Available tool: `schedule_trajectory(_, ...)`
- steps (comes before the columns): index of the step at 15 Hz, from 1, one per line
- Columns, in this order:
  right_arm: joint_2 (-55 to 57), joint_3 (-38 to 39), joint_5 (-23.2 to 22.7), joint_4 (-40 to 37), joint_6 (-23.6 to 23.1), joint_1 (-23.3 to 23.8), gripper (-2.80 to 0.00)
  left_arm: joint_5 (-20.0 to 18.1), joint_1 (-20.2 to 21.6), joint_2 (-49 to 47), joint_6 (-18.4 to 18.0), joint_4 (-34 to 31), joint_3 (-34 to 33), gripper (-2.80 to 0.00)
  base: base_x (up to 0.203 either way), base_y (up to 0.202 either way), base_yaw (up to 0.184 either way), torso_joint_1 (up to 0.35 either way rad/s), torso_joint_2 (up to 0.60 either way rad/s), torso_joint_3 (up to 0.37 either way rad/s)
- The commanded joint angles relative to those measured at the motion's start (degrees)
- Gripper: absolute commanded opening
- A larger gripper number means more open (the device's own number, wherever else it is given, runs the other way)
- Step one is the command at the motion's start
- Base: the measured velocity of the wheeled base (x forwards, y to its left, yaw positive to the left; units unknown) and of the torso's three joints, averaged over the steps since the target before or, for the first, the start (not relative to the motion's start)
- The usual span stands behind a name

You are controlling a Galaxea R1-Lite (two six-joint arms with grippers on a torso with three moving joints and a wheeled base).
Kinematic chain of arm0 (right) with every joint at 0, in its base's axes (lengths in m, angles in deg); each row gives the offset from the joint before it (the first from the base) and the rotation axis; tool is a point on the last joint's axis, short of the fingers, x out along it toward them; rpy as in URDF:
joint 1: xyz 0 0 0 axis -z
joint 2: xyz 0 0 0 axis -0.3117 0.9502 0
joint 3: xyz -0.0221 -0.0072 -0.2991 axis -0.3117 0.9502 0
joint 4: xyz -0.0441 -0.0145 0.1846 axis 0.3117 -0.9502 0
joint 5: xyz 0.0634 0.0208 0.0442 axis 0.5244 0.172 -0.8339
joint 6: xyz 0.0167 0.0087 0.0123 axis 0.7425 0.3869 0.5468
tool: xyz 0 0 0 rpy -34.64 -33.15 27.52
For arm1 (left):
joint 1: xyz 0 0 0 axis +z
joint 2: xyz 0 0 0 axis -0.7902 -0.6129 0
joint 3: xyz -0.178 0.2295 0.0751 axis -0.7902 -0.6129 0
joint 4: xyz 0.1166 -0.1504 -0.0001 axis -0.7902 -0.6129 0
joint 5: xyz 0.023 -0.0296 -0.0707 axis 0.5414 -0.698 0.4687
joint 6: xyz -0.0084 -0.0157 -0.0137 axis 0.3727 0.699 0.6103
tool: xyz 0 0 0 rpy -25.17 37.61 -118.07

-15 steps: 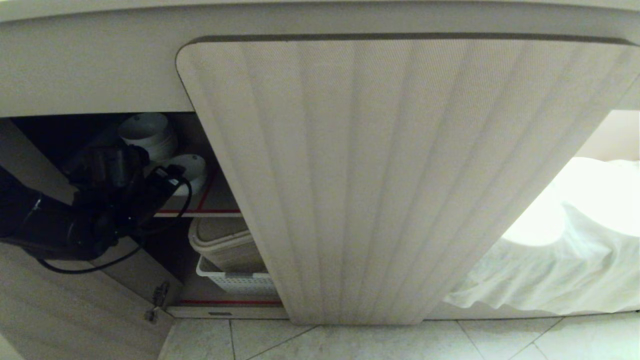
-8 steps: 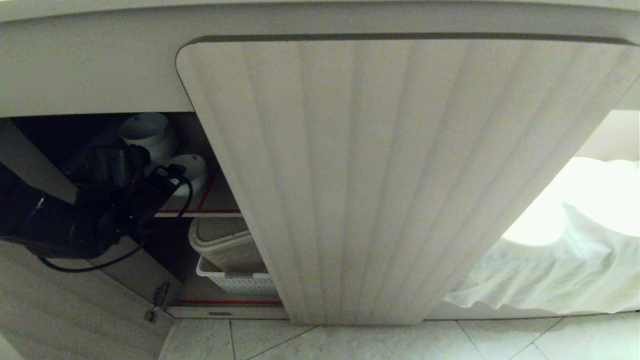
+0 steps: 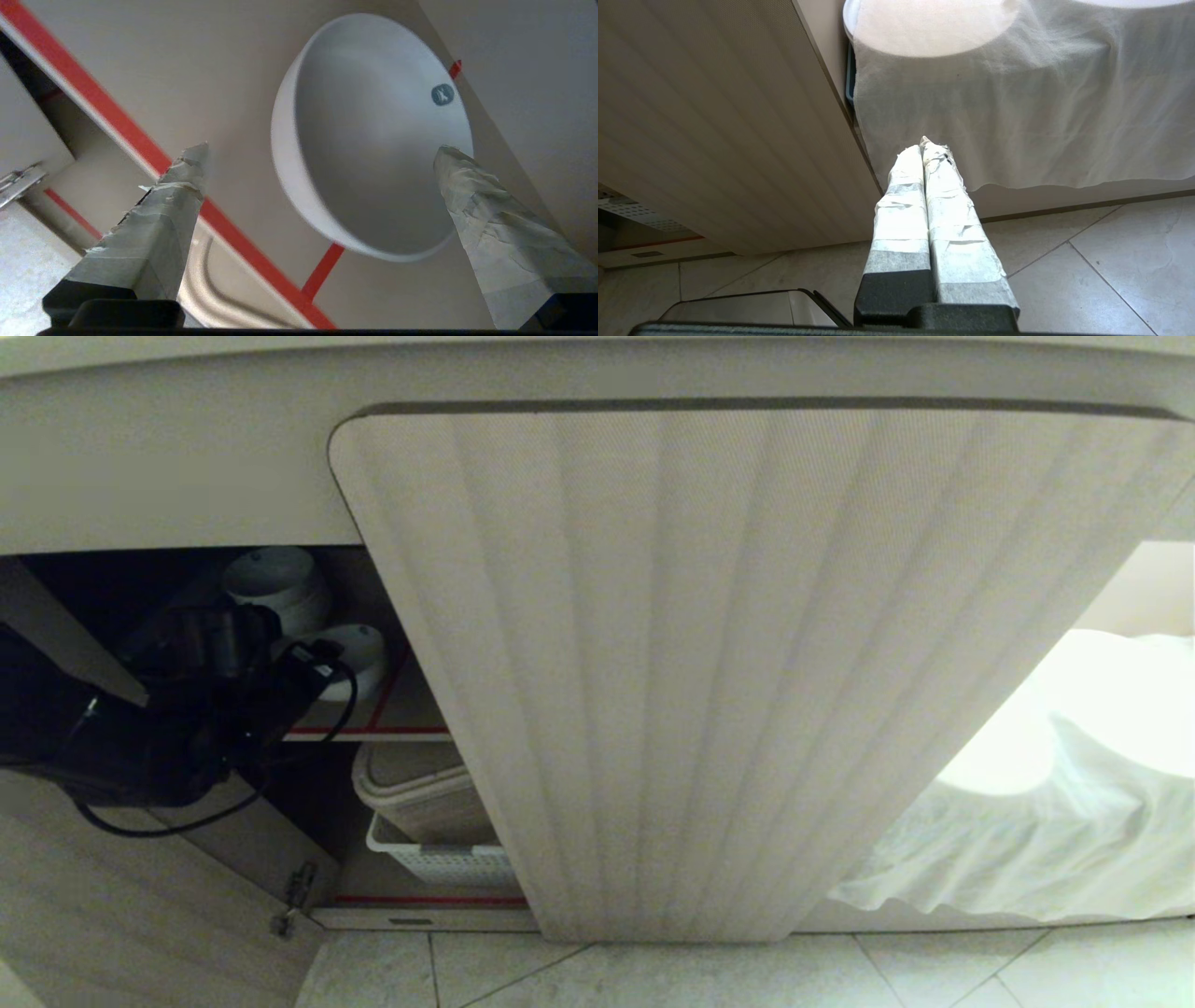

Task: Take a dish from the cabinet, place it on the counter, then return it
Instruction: Take the bowl from the cabinet

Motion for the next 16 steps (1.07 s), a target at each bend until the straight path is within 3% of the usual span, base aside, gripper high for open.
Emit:
schedule_trajectory(1, 0.0, 0.0, 0.0, 0.0, 0.1, 0.0, -2.8, 0.1, 0.2, -1.7, 0.3, -1.6, 2.2, 0.0, 0.0, 0.0, 0.0, 0.0, 0.0, 0.0)
schedule_trajectory(13, 0.0, 0.0, 0.0, 0.0, 0.1, 0.0, -2.8, 0.3, 0.5, -6.5, 0.4, -4.0, 8.5, 0.0, 0.0, 0.0, 0.0, 0.0, 0.0, 0.0)
schedule_trajectory(16, 0.0, 0.0, 0.0, 0.0, 0.1, 0.0, -2.8, 0.3, 0.5, -6.5, 0.4, -7.6, 11.2, 0.0, 0.0, 0.0, 0.0, 0.0, 0.0, 0.0)
